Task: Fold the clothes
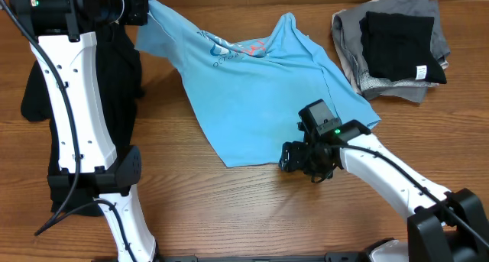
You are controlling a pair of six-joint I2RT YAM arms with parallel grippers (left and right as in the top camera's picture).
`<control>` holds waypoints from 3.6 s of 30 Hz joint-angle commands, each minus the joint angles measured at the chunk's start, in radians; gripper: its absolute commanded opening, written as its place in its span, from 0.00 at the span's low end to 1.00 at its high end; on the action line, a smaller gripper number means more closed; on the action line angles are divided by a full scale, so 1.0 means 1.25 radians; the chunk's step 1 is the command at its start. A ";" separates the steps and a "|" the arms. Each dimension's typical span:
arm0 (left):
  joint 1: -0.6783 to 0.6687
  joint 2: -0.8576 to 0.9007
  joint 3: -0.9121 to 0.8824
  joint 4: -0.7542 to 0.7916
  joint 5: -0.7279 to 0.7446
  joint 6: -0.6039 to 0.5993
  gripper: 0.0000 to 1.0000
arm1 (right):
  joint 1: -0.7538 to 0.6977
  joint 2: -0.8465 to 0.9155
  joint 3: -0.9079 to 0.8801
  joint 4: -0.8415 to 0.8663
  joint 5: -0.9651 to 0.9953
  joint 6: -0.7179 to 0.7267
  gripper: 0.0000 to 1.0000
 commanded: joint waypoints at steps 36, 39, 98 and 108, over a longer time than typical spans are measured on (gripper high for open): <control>-0.005 -0.045 0.020 -0.023 -0.084 -0.020 0.04 | -0.127 -0.118 0.103 -0.132 0.244 0.137 0.04; -0.005 -0.075 0.020 -0.045 -0.106 -0.020 0.04 | -0.150 -0.191 0.197 -0.298 0.198 0.092 0.04; -0.005 -0.163 -0.818 0.388 -0.161 -0.038 0.73 | -0.302 0.242 0.562 -0.194 0.152 -0.164 0.64; 0.009 -0.163 -0.755 0.135 -0.173 -0.050 0.77 | -0.302 0.035 0.562 -0.393 0.122 -0.165 0.83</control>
